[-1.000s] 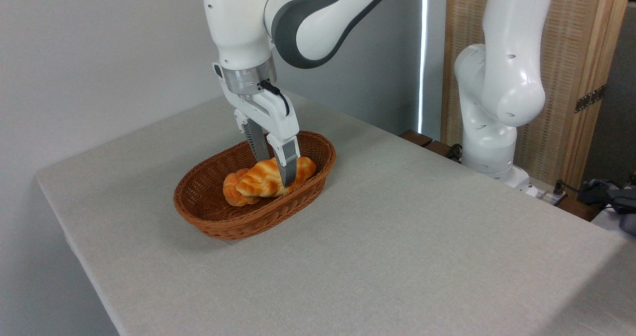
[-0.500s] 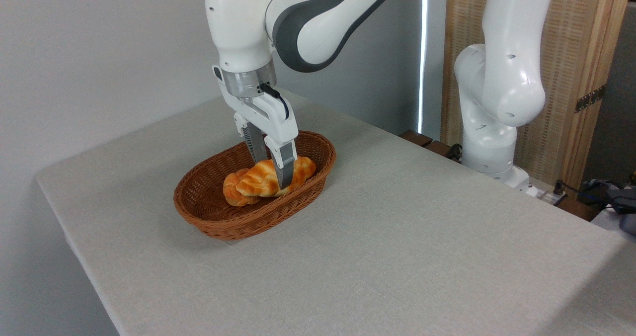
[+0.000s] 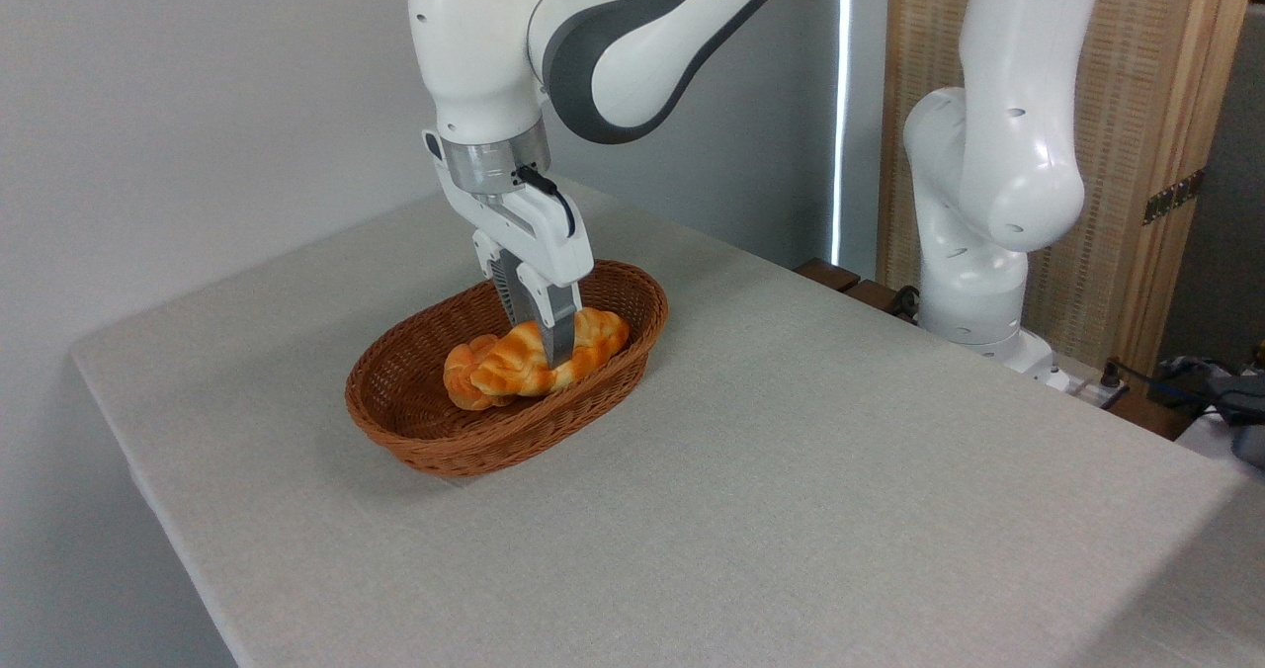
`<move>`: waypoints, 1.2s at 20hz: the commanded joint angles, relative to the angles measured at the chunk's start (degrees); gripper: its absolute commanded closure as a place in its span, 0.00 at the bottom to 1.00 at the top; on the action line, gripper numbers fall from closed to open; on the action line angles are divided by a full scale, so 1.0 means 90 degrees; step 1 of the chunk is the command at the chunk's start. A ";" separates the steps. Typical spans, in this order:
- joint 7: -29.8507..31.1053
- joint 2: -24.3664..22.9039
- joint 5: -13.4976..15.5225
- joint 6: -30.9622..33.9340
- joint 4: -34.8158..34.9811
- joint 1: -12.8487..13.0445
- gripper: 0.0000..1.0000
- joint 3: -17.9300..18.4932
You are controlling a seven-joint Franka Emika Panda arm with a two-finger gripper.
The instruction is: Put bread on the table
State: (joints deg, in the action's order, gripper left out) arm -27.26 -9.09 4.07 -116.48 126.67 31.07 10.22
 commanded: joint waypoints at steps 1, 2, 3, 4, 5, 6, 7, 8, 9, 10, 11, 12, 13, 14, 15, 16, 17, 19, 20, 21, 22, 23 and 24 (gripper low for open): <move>0.0001 -0.0094 -0.0062 -0.0105 0.0086 0.0025 0.70 0.0056; 0.0011 -0.0094 -0.0062 -0.0096 0.0076 0.0025 0.69 0.0056; 0.0011 -0.0113 -0.0062 -0.0076 0.0067 0.0025 0.69 0.0066; 0.0011 -0.0142 -0.0062 -0.0037 0.0038 0.0015 0.69 0.0095; 0.0011 -0.0162 -0.0062 -0.0037 0.0008 0.0015 0.69 0.0124; 0.0079 -0.0162 -0.0052 -0.0027 -0.0040 0.0005 0.69 0.0134; 0.0089 -0.0162 -0.0052 0.0050 -0.0089 0.0005 0.69 0.0134; 0.0099 -0.0162 -0.0042 0.0186 -0.0157 -0.0033 0.69 0.0144; 0.0089 -0.0172 -0.0042 0.0333 -0.0235 -0.0111 0.69 0.0134; 0.0060 -0.0182 -0.0033 0.0460 -0.0304 -0.0180 0.69 0.0134; 0.0040 -0.0211 -0.0004 0.0577 -0.0392 -0.0229 0.69 0.0144; 0.0040 -0.0221 0.0016 0.0675 -0.0479 -0.0287 0.69 0.0144; 0.0030 -0.0221 0.0036 0.0782 -0.0558 -0.0355 0.69 0.0144; 0.0030 -0.0230 0.0045 0.0870 -0.0636 -0.0414 0.69 0.0144; 0.0030 -0.0250 0.0055 0.0891 -0.0656 -0.0444 0.69 0.0144; 0.0040 -0.0250 0.0123 0.0901 -0.0685 -0.0473 0.69 0.0144; 0.0050 -0.0260 0.0249 0.0901 -0.0695 -0.0502 0.69 0.0202; 0.0060 -0.0269 0.0377 0.0920 -0.0782 -0.0522 0.69 0.0378; 0.0050 -0.0279 0.0378 0.1036 -0.0899 -0.0522 0.69 0.0427; 0.0011 -0.0279 0.0378 0.1231 -0.1026 -0.0532 0.68 0.0475; 0.0001 -0.0279 0.0358 0.1378 -0.1134 -0.0532 0.67 0.0553; 0.0001 -0.0279 0.0348 0.1505 -0.1231 -0.0532 0.66 0.0622; 0.0001 -0.0279 0.0339 0.1593 -0.1310 -0.0532 0.66 0.0671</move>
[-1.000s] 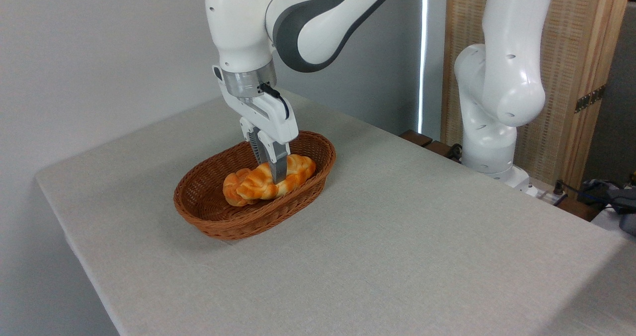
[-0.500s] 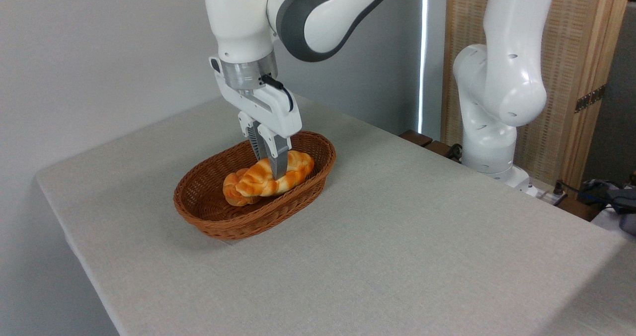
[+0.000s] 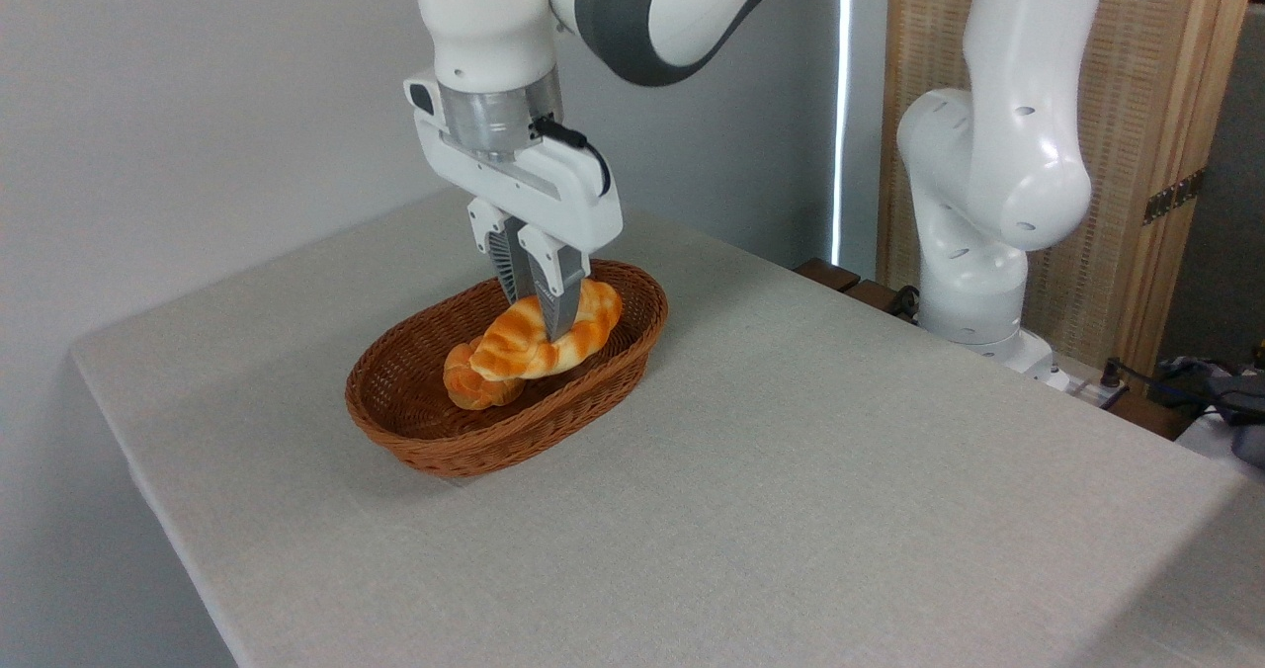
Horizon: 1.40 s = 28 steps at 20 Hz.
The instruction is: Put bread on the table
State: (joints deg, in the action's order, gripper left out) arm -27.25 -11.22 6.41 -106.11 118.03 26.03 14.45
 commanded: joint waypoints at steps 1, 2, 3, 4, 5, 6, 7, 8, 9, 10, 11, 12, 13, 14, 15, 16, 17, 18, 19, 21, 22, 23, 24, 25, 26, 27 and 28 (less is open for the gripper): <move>0.0000 -0.0052 0.0069 0.0548 -0.0448 0.0028 0.66 0.0307; -0.0019 -0.0091 0.0049 0.0665 -0.0565 0.0028 0.66 0.0395; -0.0058 -0.0101 0.0020 0.0783 -0.0653 0.0028 0.66 0.0464; -0.0203 -0.0101 -0.0009 0.0871 -0.0712 0.0028 0.63 0.0522; -0.0475 -0.0110 -0.0106 0.0968 -0.0741 0.0028 0.61 0.0552; -0.0788 -0.0110 -0.0310 0.1066 -0.0780 0.0028 0.61 0.0562; -0.1032 -0.0120 -0.0477 0.1202 -0.0839 0.0018 0.62 0.0572; -0.1189 -0.0120 -0.0585 0.1349 -0.0878 -0.0020 0.62 0.0591; -0.1239 -0.0130 -0.0634 0.1379 -0.0956 -0.0127 0.62 0.0601; -0.1240 -0.0130 -0.0644 0.1379 -0.0976 -0.0157 0.62 0.0601; -0.1240 -0.0130 -0.0654 0.1379 -0.0986 -0.0167 0.60 0.0611; -0.1230 -0.0140 -0.0722 0.1370 -0.0995 -0.0167 0.42 0.0601; -0.1230 -0.0159 -0.0819 0.1370 -0.0995 -0.0167 0.06 0.0591; -0.1220 -0.0159 -0.0926 0.1379 -0.0995 -0.0167 0.00 0.0582; -0.1211 -0.0159 -0.0995 0.1379 -0.0986 -0.0167 0.00 0.0591; -0.1211 -0.0159 -0.1006 0.1379 -0.0995 -0.0167 0.00 0.0601; -0.1211 -0.0169 -0.1006 0.1379 -0.1015 -0.0177 0.00 0.0620; -0.1211 -0.0159 -0.1006 0.1379 -0.1112 -0.0196 0.00 0.0620; -0.1211 -0.0159 -0.0996 0.1379 -0.1132 -0.0226 0.00 0.0620; -0.1220 -0.0169 -0.0996 0.1379 -0.1142 -0.0304 0.00 0.0620; -0.1220 -0.0169 -0.0996 0.1379 -0.1142 -0.0314 0.00 0.0620; -0.1230 -0.0169 -0.0996 0.1379 -0.1142 -0.0333 0.00 0.0620; -0.1220 -0.0169 -0.0996 0.1379 -0.1142 -0.0333 0.00 0.0611; -0.1220 -0.0169 -0.0996 0.1379 -0.1142 -0.0333 0.00 0.0611; -0.1220 -0.0169 -0.0996 0.1379 -0.1142 -0.0333 0.00 0.0611; -0.1230 -0.0169 -0.0996 0.1379 -0.1142 -0.0333 0.00 0.0611; -0.1230 -0.0169 -0.0996 0.1379 -0.1142 -0.0333 0.00 0.0620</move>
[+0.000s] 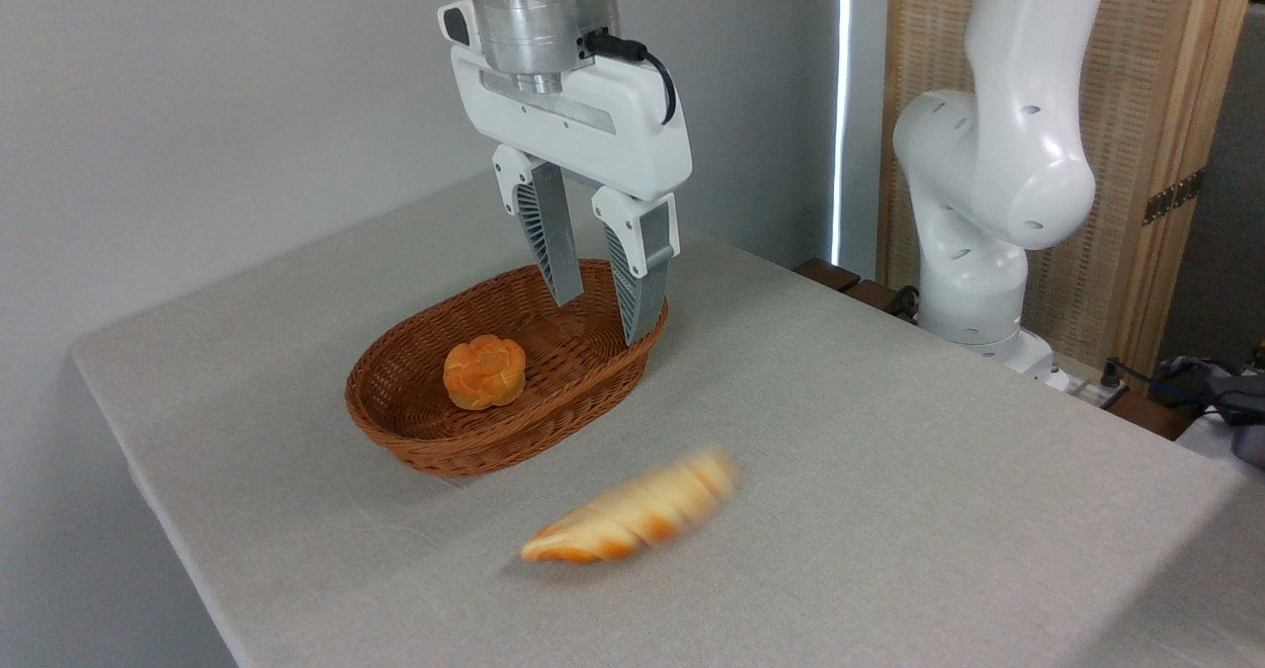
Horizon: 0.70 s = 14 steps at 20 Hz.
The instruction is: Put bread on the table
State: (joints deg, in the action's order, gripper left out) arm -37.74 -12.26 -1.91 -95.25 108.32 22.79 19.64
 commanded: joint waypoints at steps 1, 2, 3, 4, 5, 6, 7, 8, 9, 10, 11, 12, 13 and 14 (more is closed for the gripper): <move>-0.0064 -0.0054 -0.0070 0.0173 -0.0063 0.0026 0.00 0.0045; -0.0064 -0.0064 -0.0070 0.0173 -0.0063 0.0017 0.00 0.0045; -0.0064 -0.0102 -0.0070 0.0183 -0.0063 0.0016 0.00 0.0045; -0.0074 -0.0112 -0.0070 0.0183 -0.0063 0.0016 0.00 0.0045; -0.0064 -0.0112 -0.0061 0.0183 -0.0063 0.0016 0.00 0.0054; -0.0064 -0.0112 -0.0051 0.0183 -0.0063 0.0016 0.00 0.0055; -0.0064 -0.0112 -0.0051 0.0173 -0.0063 0.0016 0.00 0.0055; -0.0064 -0.0122 -0.0051 0.0173 -0.0063 0.0007 0.00 0.0055; -0.0074 -0.0132 -0.0041 0.0173 -0.0063 -0.0071 0.00 0.0055; -0.0093 -0.0132 -0.0012 0.0173 -0.0072 -0.0120 0.00 0.0064; -0.0171 -0.0132 -0.0002 0.0173 -0.0082 -0.0130 0.00 0.0064; -0.0297 -0.0142 0.0008 0.0173 -0.0082 -0.0140 0.00 0.0074; -0.0376 -0.0142 0.0017 0.0173 -0.0082 -0.0179 0.00 0.0064; -0.0396 -0.0142 0.0027 0.0173 -0.0082 -0.0208 0.00 0.0064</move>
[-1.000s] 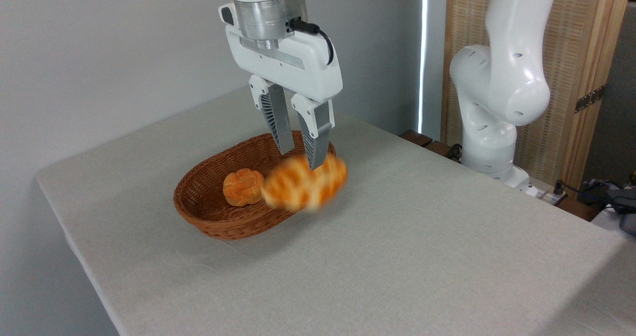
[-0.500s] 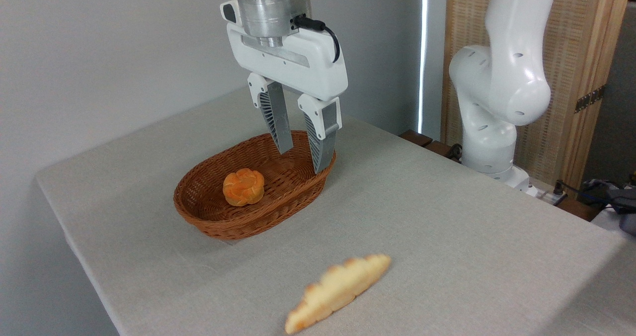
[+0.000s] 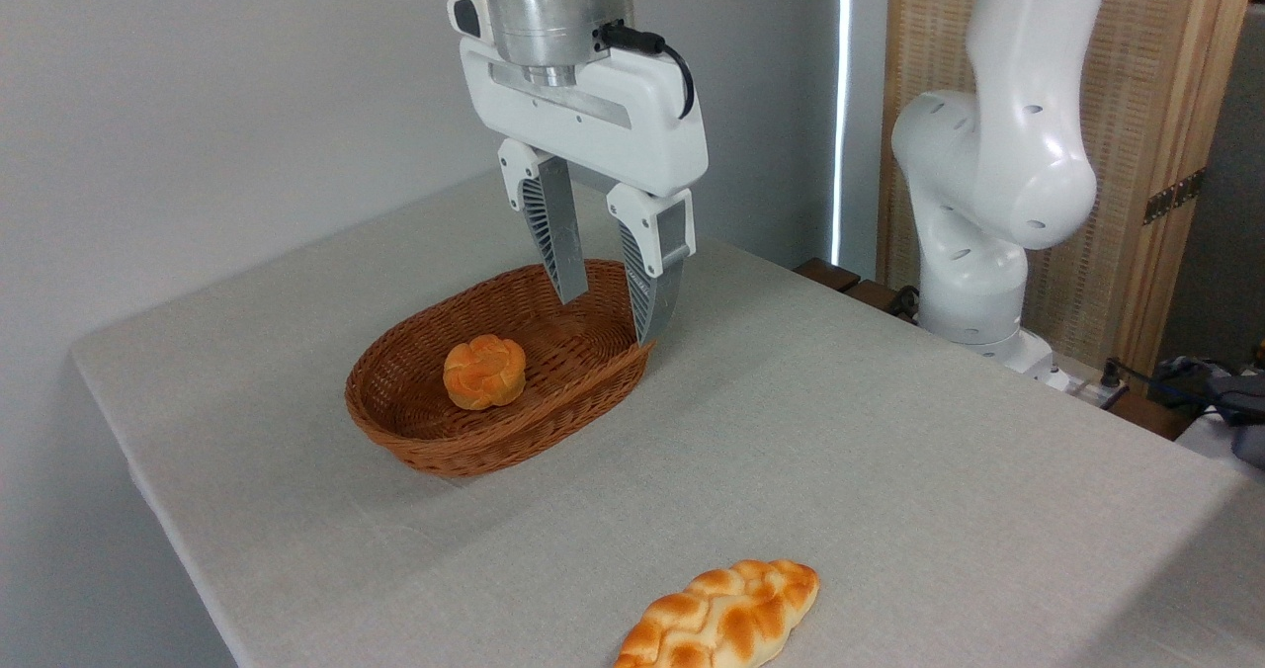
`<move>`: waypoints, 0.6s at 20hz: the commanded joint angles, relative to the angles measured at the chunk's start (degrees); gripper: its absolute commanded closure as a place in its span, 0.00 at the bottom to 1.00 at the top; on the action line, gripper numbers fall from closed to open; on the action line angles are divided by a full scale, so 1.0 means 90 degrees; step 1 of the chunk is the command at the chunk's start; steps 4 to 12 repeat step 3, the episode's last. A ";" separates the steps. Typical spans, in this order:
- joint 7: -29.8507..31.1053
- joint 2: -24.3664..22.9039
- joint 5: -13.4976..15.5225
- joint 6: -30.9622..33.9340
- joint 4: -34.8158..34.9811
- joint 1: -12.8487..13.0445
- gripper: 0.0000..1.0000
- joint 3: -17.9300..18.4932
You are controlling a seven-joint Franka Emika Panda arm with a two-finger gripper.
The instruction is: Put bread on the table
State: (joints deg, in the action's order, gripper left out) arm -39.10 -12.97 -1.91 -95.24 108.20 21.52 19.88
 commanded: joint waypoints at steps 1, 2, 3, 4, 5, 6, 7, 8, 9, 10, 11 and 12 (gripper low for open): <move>-0.0246 -0.0063 0.0027 0.0173 -0.0069 -0.0066 0.00 0.0037; -0.0246 -0.0063 0.0027 0.0173 -0.0069 -0.0066 0.00 0.0028; -0.0246 -0.0063 0.0027 0.0173 -0.0069 -0.0066 0.00 0.0018; -0.0246 -0.0063 0.0027 0.0173 -0.0069 -0.0066 0.00 0.0018; -0.0246 -0.0063 0.0027 0.0173 -0.0069 -0.0066 0.00 0.0018; -0.0246 -0.0063 0.0027 0.0173 -0.0069 -0.0066 0.00 0.0018; -0.0246 -0.0063 0.0027 0.0173 -0.0069 -0.0066 0.00 0.0018; -0.0246 -0.0063 0.0027 0.0173 -0.0069 -0.0066 0.00 0.0018; -0.0246 -0.0063 0.0027 0.0173 -0.0069 -0.0066 0.00 0.0018; -0.0246 -0.0063 0.0027 0.0173 -0.0069 -0.0066 0.00 0.0018; -0.0246 -0.0063 0.0027 0.0173 -0.0069 -0.0066 0.00 0.0018; -0.0246 -0.0063 0.0027 0.0173 -0.0069 -0.0066 0.00 0.0018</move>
